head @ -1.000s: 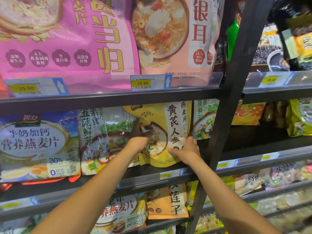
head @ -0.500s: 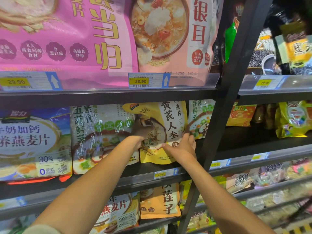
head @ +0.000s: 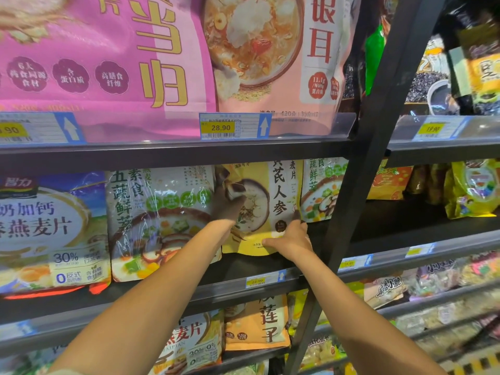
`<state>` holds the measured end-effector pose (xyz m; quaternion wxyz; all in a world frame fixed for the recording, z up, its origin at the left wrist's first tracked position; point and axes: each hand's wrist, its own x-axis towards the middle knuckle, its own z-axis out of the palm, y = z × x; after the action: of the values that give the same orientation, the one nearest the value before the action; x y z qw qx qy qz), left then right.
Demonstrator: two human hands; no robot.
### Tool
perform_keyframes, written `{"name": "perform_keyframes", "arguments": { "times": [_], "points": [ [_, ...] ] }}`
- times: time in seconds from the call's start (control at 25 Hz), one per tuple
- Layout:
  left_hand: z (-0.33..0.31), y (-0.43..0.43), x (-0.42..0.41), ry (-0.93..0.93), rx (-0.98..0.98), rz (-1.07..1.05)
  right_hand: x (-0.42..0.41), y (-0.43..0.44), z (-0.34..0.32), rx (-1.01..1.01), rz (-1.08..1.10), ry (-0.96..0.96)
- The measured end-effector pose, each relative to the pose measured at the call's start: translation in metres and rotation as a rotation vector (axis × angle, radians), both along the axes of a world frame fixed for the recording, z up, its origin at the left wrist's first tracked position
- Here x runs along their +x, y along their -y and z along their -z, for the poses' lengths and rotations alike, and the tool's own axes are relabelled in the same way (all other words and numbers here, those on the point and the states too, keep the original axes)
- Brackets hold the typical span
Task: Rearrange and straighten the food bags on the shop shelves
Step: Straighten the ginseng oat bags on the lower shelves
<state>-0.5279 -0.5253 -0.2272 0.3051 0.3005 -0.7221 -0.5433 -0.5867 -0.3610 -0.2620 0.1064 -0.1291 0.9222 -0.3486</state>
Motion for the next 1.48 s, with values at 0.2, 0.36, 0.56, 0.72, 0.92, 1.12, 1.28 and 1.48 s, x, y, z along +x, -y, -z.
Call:
{"name": "perform_keyframes", "arguments": {
  "times": [0.2, 0.36, 0.56, 0.72, 0.92, 1.12, 1.28, 1.48],
  "points": [
    [0.001, -0.005, 0.011, -0.135, -0.055, 0.011, 0.004, 0.015, 0.010, -0.069, 0.051, -0.044],
    [0.011, -0.014, 0.023, 0.378, -0.084, 0.135, 0.004, 0.022, 0.018, -0.034, 0.058, -0.073],
    [0.024, -0.033, 0.020, 0.561, -0.160, 0.059, -0.006, 0.030, 0.029, -0.029, 0.082, -0.056],
    [0.029, -0.028, 0.016, 0.314, -0.248, -0.005, -0.013, 0.036, 0.030, -0.032, 0.102, -0.007],
    [0.030, -0.027, 0.009, 0.329, -0.179, 0.001, -0.021, 0.039, 0.034, -0.112, 0.097, 0.048],
    [0.027, -0.053, 0.010, 0.436, -0.037, -0.032, -0.017, 0.035, 0.031, -0.129, 0.065, 0.007],
    [0.028, -0.062, 0.022, 0.380, -0.048, -0.009, -0.022, 0.036, 0.032, -0.072, 0.043, 0.039],
    [0.018, -0.054, 0.042, 0.382, -0.115, 0.056, -0.010, 0.028, 0.016, -0.005, -0.012, 0.032]
  ]
}}
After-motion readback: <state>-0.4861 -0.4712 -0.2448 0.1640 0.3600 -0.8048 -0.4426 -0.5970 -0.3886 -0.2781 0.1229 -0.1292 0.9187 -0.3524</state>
